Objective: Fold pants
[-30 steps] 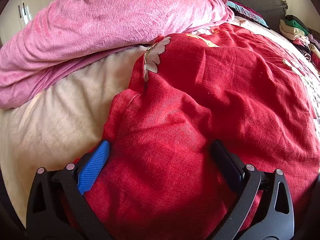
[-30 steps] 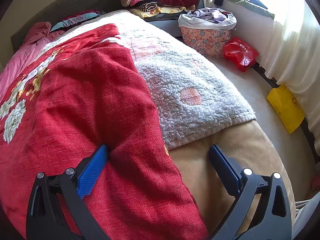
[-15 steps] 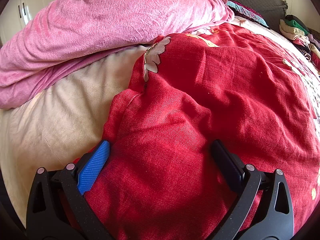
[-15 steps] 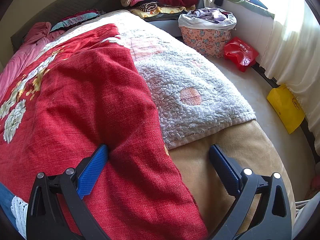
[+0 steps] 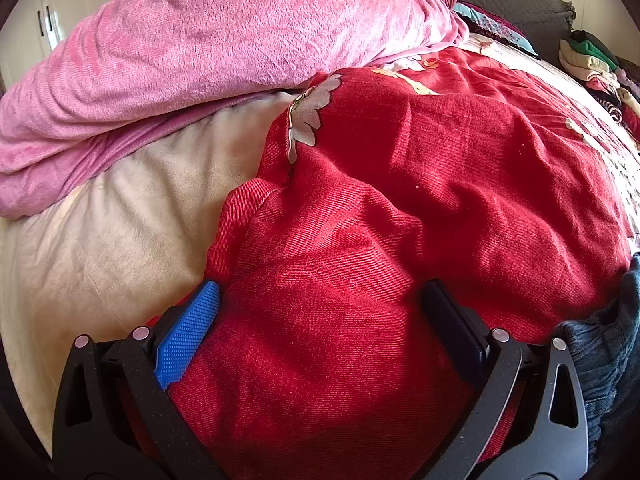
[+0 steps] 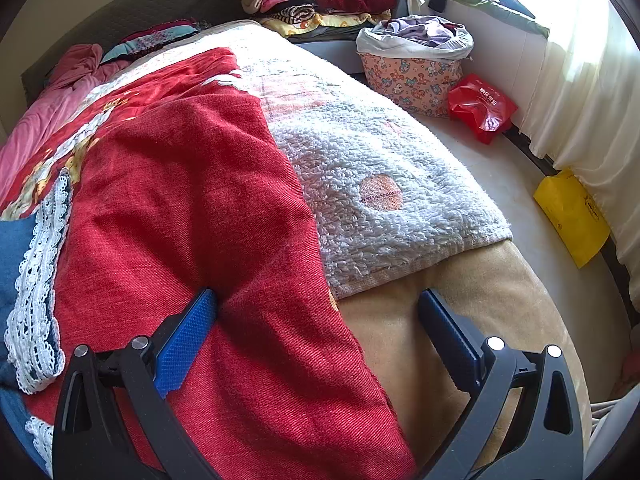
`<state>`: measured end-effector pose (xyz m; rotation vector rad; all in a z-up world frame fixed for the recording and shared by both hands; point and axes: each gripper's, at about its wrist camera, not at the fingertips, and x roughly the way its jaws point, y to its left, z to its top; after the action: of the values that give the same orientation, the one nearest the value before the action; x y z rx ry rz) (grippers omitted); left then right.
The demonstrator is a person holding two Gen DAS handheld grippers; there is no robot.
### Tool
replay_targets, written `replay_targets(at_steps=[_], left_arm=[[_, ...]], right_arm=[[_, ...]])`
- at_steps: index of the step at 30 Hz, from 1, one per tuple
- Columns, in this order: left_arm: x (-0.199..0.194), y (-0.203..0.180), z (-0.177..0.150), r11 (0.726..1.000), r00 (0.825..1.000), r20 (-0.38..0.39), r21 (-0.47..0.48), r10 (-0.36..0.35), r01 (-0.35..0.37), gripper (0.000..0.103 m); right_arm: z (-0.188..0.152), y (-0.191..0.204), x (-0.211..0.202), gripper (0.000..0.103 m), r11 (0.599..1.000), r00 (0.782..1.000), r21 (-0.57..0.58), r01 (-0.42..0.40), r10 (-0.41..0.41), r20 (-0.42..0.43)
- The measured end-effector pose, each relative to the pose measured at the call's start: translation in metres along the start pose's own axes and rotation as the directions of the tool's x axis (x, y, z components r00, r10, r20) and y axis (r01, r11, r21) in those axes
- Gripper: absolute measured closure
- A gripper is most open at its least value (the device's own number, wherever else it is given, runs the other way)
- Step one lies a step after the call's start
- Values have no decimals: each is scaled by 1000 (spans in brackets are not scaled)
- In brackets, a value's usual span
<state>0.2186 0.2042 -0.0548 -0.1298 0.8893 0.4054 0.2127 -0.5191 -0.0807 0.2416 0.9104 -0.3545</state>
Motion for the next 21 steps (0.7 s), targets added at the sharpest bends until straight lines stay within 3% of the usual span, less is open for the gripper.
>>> replay_targets(at_steps=[13,21], left_arm=[[5,0,2,1000,1000,8,-6,0,0,8],[4,7,0,998,999,20,-31,-50,51,8]], right_arm=[[0,0,0,4,1000,1000,1,-1,1,0],[0,0,0,4,1000,1000,1,-1,1,1]])
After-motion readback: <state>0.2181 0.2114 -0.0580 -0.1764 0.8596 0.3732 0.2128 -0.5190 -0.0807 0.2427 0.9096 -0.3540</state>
